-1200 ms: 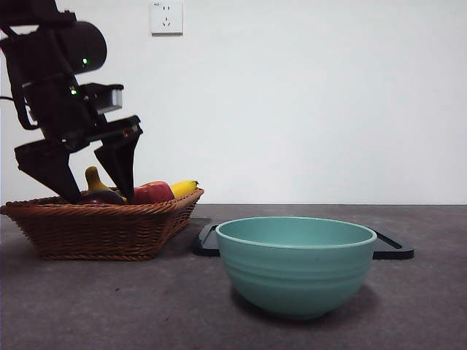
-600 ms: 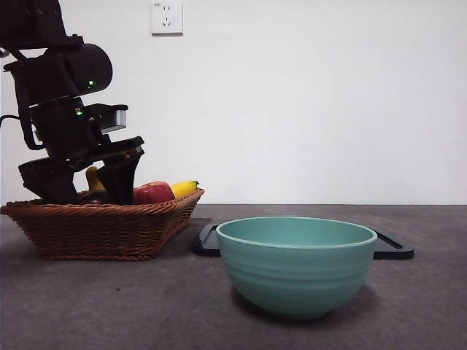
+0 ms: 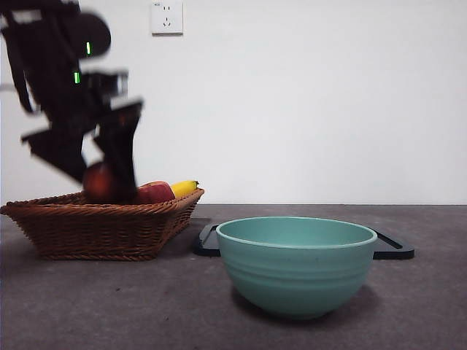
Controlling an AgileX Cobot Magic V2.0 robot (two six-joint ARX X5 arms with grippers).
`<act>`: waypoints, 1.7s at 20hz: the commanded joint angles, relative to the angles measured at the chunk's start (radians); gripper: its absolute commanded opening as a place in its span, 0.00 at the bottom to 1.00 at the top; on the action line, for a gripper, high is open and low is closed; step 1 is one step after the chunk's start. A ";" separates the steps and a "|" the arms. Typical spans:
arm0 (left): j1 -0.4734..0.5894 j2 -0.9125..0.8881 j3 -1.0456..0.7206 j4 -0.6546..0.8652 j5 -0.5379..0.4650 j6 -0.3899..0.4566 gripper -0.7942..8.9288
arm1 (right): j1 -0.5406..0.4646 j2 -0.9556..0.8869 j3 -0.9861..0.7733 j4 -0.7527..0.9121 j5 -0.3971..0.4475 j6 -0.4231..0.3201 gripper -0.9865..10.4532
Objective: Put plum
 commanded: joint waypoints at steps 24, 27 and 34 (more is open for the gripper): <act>-0.622 0.113 0.023 0.069 -0.032 0.033 0.36 | 0.003 0.003 0.018 0.010 -0.003 -0.004 0.48; -0.634 0.149 0.023 0.093 -0.066 0.048 0.36 | 0.003 0.003 0.018 0.010 -0.003 -0.004 0.48; -0.639 0.182 0.023 0.105 -0.098 0.107 0.37 | 0.003 0.003 0.018 0.010 -0.003 -0.004 0.48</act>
